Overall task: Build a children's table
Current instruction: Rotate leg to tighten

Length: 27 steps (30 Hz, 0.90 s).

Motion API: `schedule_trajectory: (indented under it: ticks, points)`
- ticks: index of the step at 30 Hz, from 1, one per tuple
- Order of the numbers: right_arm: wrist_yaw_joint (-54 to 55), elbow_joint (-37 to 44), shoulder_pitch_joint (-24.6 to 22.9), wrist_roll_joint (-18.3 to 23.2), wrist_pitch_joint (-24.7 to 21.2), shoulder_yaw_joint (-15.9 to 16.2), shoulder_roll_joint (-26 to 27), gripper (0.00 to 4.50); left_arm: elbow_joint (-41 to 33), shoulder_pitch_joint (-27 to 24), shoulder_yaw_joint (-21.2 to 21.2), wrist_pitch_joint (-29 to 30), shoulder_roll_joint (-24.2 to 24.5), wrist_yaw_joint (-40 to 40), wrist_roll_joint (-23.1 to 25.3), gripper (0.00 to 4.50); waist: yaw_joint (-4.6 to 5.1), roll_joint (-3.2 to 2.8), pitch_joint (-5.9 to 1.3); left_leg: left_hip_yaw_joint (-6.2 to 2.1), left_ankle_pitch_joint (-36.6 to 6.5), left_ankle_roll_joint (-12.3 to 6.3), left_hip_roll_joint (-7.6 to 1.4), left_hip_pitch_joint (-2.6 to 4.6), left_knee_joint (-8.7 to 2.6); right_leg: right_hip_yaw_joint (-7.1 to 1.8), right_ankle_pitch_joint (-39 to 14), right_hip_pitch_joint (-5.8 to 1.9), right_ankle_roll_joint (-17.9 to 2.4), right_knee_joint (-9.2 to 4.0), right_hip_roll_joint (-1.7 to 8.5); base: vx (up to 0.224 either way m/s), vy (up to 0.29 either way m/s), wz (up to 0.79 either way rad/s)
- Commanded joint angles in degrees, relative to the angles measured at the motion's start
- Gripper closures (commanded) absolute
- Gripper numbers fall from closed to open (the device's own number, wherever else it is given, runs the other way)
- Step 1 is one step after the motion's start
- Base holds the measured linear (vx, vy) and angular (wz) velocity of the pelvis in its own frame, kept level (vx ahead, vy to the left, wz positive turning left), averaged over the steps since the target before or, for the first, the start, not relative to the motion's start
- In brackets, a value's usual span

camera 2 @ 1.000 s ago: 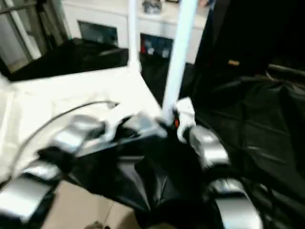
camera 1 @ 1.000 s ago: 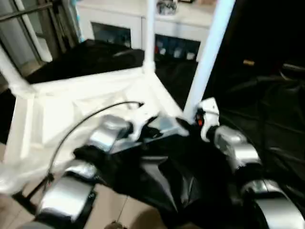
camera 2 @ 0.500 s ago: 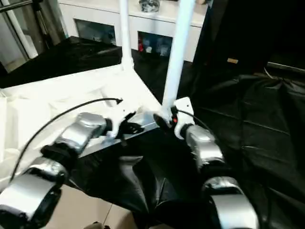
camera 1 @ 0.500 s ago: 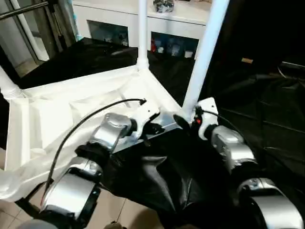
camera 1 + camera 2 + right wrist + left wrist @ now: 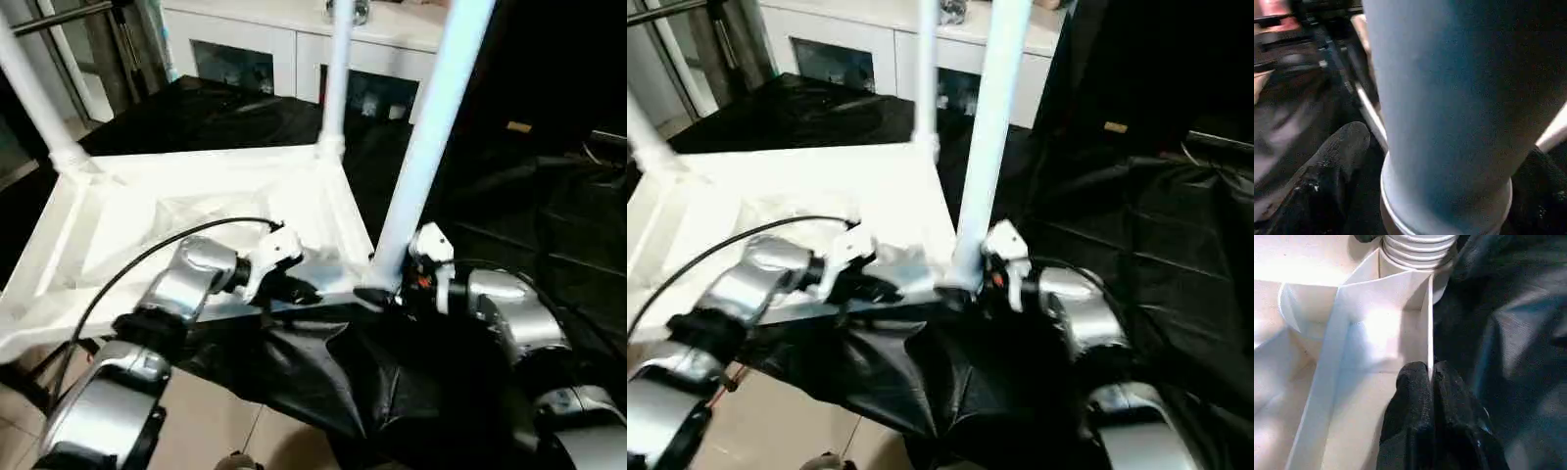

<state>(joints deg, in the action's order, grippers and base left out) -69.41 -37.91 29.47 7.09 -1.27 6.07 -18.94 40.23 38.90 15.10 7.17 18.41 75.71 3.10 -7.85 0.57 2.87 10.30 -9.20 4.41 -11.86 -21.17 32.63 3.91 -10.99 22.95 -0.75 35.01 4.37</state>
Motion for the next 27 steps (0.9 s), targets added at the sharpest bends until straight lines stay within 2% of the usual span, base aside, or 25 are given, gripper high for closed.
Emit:
schedule_trajectory:
  ticks: [1,7,12,15,18,19,20,22,23,24,26,27]
  points:
    - [-5.8,4.0,-0.9,1.3,-2.1,3.9,0.7,0.89,-3.0,0.2,0.8,-0.3,-0.5,2.2,-2.9,4.5,-0.11,0.57,-3.6,-0.13,-11.4,-4.23,-1.86,0.74,-3.27,-2.5,-9.2,-2.88,-13.0,-3.93,3.99,0.0,0.0,0.0]
    - [-7.1,5.6,-1.7,1.4,-3.8,4.5,0.5,1.32,-4.8,-1.0,0.8,-0.1,0.7,4.6,-3.2,4.5,-0.16,0.54,-3.49,-0.16,-12.4,-2.93,-1.84,0.82,-3.47,-2.54,-11.6,-2.7,-12.4,-4.15,4.01,0.0,0.0,0.0]
    - [-6.9,7.0,-2.5,1.9,-5.8,4.6,0.3,1.66,-5.1,-1.2,0.7,0.1,0.6,3.5,-2.9,4.5,-0.25,0.67,-3.56,-0.13,-11.4,-3.04,-1.73,0.73,-3.37,-2.52,-10.6,-2.75,-12.2,-4.04,3.95,0.0,0.0,0.0]
    - [-3.7,5.5,-2.5,1.9,-6.8,3.2,1.9,1.75,-3.1,0.0,-0.3,0.9,-1.4,-1.1,-2.6,4.5,-0.3,0.67,-3.51,-0.12,-11.7,-2.81,-1.73,0.81,-3.39,-2.52,-11.6,-2.65,-12.0,-4.16,4.02,0.0,0.0,0.0]
    - [2.1,2.8,-1.8,1.1,-6.7,1.6,4.0,1.78,-0.1,1.8,-1.3,1.0,-3.5,-6.5,-1.6,4.5,-0.23,0.75,-3.46,-0.21,-12.8,-1.73,-1.56,0.99,-3.48,-2.57,-15.4,-2.59,-10.9,-4.61,4.21,0.0,0.0,0.0]
    - [10.1,-0.6,-0.3,-0.5,-7.1,0.4,5.9,1.78,2.6,3.4,-1.7,1.3,-5.0,-10.6,-0.7,4.5,-0.19,0.75,-3.43,-0.23,-12.7,-1.66,-1.57,0.91,-3.52,-2.57,-15.4,-2.62,-10.7,-4.61,4.17,0.0,0.0,0.0]
    - [12.4,-1.6,0.1,-1.0,-7.2,0.1,6.4,1.78,3.3,3.8,-1.9,1.4,-5.4,-11.9,-0.4,4.5,0.19,0.53,-3.27,-0.24,-13.1,-1.01,-1.44,0.97,-3.63,-2.61,-16.0,-2.27,-10.7,-4.74,4.11,0.0,0.0,0.0]
    - [19.7,-4.9,1.4,-2.7,-6.7,-0.7,8.1,1.79,6.1,5.6,-2.3,1.5,-7.0,-16.5,0.6,4.5,0.51,0.66,-3.36,-0.43,-13.9,0.26,-1.36,0.98,-3.74,-2.51,-18.3,-2.46,-9.8,-4.86,4.2,0.0,0.0,0.0]
    - [24.8,-7.3,2.3,-2.8,-6.9,-1.9,9.9,1.8,8.3,7.3,-3.0,2.4,-8.7,-21.2,0.9,4.5,0.37,0.61,-3.43,-0.47,-14.4,0.18,-1.39,1.22,-3.71,-2.56,-18.7,-2.5,-9.5,-5.06,4.38,0.0,0.0,0.0]
    - [25.8,-7.7,2.5,-2.7,-7.0,-2.2,10.4,1.8,8.8,7.6,-3.2,2.6,-9.1,-22.3,0.9,4.5,0.58,0.69,-3.42,-0.34,-13.8,0.0,-1.33,1.03,-3.64,-2.72,-17.0,-2.42,-9.7,-4.91,4.2,0.0,0.0,0.0]
    - [31.8,-10.2,3.7,-2.7,-7.4,-3.6,12.7,1.8,11.1,9.5,-4.0,3.3,-11.1,-27.6,1.1,4.5,0.57,0.42,-3.62,-0.39,-13.4,0.2,-1.3,1.26,-3.57,-2.65,-15.8,-2.4,-10.1,-4.77,4.13,0.0,0.0,0.0]
    - [33.9,-10.9,4.1,-2.9,-7.5,-3.9,13.4,1.8,11.6,9.8,-4.2,3.3,-11.7,-28.8,1.2,4.5,0.6,0.55,-3.6,-0.34,-13.4,0.03,-1.33,1.24,-3.57,-2.69,-14.9,-2.41,-10.3,-4.78,4.09,0.0,0.0,0.0]
